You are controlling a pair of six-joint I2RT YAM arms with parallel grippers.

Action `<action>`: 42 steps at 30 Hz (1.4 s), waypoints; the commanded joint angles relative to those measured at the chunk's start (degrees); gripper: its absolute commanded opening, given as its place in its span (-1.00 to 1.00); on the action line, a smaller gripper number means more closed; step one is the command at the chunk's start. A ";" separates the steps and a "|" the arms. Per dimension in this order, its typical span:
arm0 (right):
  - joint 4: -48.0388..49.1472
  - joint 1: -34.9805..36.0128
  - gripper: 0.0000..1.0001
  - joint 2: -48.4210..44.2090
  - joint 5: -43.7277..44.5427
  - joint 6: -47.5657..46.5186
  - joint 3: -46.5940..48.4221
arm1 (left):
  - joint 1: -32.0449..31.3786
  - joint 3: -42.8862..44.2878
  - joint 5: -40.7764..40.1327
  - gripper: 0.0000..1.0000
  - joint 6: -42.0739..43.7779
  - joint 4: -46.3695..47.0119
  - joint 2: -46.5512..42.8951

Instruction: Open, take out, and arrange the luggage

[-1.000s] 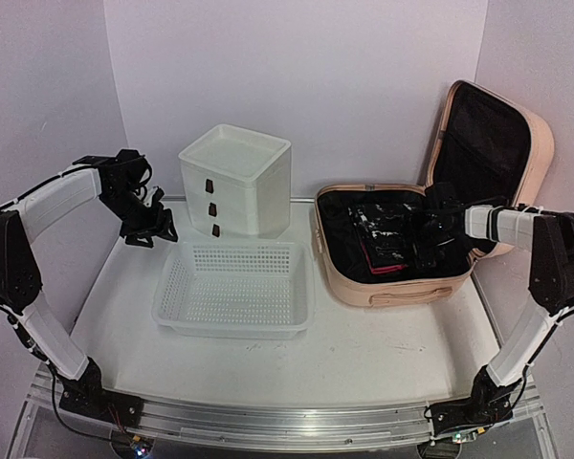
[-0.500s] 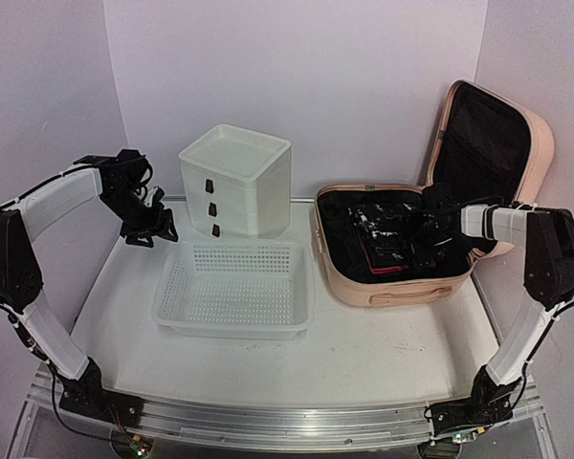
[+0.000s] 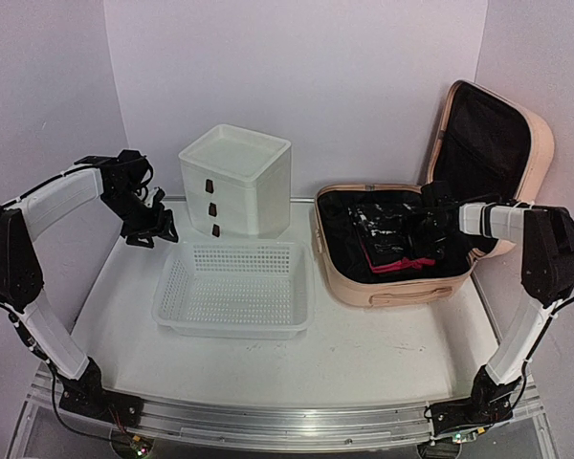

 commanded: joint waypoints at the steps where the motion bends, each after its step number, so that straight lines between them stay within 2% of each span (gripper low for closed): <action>1: 6.99 -0.40 0.21 -1.61 -0.64 1.42 2.72 | 0.09 3.29 -0.26 0.40 0.90 -0.54 0.64; 7: 6.01 -0.42 0.14 -3.23 -0.21 3.42 0.76 | 0.09 3.07 -0.07 0.40 0.94 -0.52 0.48; 11: 3.11 -0.40 0.43 -3.31 -2.01 0.91 1.91 | 0.11 2.90 -0.78 0.40 1.10 -0.59 -0.02; 16: 0.16 -0.31 0.62 -1.37 -4.73 -0.68 7.24 | 0.14 3.22 -0.30 0.40 1.12 -0.54 0.04; 21: -1.41 0.12 0.79 -2.15 -4.91 3.56 3.35 | 0.11 3.81 -0.17 0.40 1.43 -0.59 0.49; 32: -0.65 1.20 0.91 -0.22 -8.43 6.20 2.23 | 0.09 3.96 -0.44 0.40 1.34 -0.53 0.11; 42: 3.66 1.28 0.89 1.24 -2.37 7.75 0.64 | 0.15 4.47 -0.44 0.40 1.41 -0.51 0.22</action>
